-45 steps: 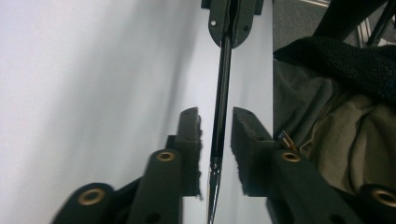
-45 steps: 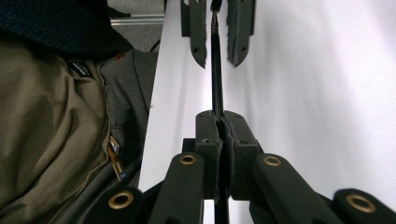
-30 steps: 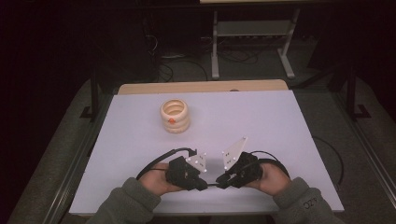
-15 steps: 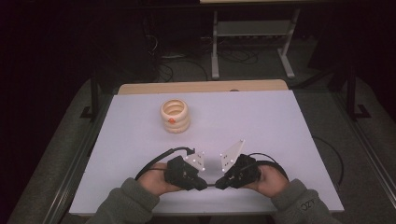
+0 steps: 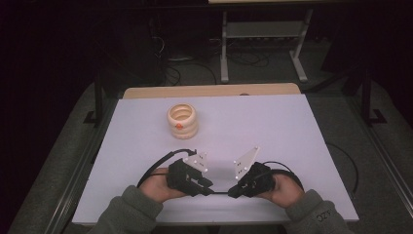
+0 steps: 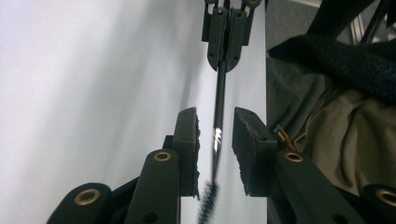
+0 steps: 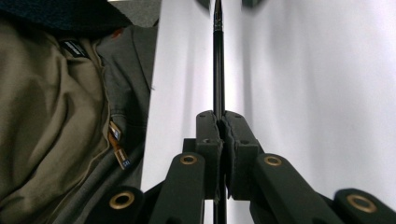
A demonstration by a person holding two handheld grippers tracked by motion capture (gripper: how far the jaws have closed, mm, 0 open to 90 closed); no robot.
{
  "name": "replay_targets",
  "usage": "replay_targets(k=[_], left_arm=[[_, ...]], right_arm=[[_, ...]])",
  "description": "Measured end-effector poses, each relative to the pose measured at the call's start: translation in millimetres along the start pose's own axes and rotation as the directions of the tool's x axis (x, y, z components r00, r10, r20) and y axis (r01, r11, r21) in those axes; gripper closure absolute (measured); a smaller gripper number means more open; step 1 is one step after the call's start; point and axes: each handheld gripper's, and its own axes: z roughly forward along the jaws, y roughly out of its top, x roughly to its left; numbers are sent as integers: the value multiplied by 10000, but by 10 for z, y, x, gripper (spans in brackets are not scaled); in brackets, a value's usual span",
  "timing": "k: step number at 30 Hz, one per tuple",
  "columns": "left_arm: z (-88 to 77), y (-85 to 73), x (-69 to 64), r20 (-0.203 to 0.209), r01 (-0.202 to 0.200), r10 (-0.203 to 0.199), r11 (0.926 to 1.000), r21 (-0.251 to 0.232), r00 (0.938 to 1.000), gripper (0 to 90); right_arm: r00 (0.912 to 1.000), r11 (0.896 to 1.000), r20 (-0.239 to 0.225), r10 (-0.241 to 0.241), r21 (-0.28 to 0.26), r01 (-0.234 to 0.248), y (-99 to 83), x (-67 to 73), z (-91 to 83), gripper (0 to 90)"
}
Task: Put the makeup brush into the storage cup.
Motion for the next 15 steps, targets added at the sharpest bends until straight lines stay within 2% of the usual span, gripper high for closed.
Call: replay_targets(k=[5, 10, 13, 14, 15], left_arm=[[-95, -41, 24, -29, 232, -234, 9990, -392, 9997, 694], [-83, -46, 37, -95, 360, -364, 9986, -394, 9993, 676], [-34, -36, 51, -73, 442, -445, 9982, -395, 9990, 673], [-16, -34, 57, -88, 525, -529, 9978, -401, 9986, 673], [3, -31, 64, -56, 661, -664, 9970, -411, 9978, 673]], right_arm=[[9960, 9971, 488, 747, -158, -740, -111, -79, -68, 845], [9806, 9858, 1176, 1566, -788, -1480, -147, -141, -207, 844], [9737, 9801, 1400, 1797, -1100, -1650, -131, -147, -266, 844], [9693, 9754, 1433, 1998, -1234, -1828, -112, -129, -284, 844], [9675, 9737, 1551, 1999, -1411, -1786, -94, -125, -299, 845]])
